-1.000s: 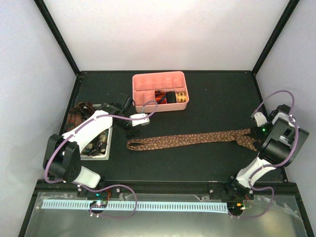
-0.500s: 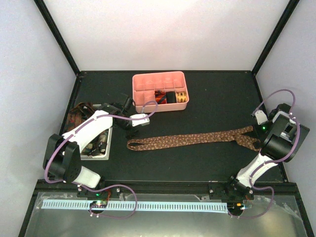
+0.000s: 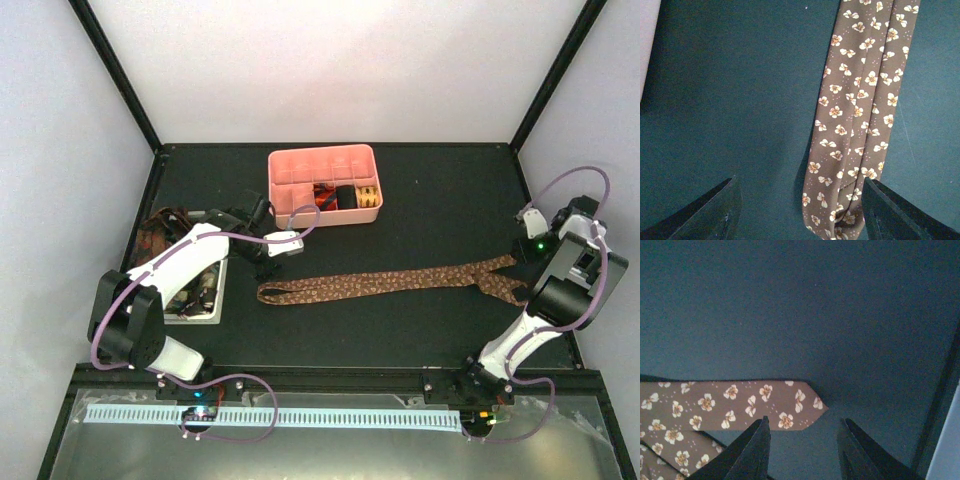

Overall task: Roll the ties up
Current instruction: Flatten out the tie at the center of the board.

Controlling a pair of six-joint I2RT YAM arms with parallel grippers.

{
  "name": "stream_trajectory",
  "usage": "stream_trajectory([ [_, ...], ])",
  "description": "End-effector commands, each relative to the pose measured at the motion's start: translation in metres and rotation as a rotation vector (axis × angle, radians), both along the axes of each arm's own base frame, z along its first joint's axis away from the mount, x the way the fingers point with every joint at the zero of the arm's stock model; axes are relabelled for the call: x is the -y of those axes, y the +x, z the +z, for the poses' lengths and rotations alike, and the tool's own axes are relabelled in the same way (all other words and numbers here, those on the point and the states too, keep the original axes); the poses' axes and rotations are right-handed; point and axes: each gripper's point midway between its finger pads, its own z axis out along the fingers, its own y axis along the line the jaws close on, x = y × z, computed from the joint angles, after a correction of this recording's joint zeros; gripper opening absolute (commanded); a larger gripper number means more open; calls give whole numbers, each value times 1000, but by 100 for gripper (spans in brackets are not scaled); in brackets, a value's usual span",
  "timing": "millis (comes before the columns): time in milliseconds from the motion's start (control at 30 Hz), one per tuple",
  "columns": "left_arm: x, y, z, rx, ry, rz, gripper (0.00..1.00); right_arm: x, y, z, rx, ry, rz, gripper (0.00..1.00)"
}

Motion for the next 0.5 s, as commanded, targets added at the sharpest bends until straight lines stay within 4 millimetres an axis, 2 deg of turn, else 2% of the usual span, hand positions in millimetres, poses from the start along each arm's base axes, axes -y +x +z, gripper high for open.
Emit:
stream_trajectory([
  [0, 5, 5, 9, 7, -10, 9, 68, -9, 8, -8, -4, 46, -14, 41],
  [333, 7, 9, 12, 17, -19, 13, 68, -12, -5, -52, -88, -7, 5, 39],
  [400, 7, 9, 12, 20, -17, 13, 68, -11, -11, -61, -114, -24, 6, 34],
  [467, 6, 9, 12, 22, -16, 13, 68, -9, -16, -64, -135, -42, 10, 21],
])
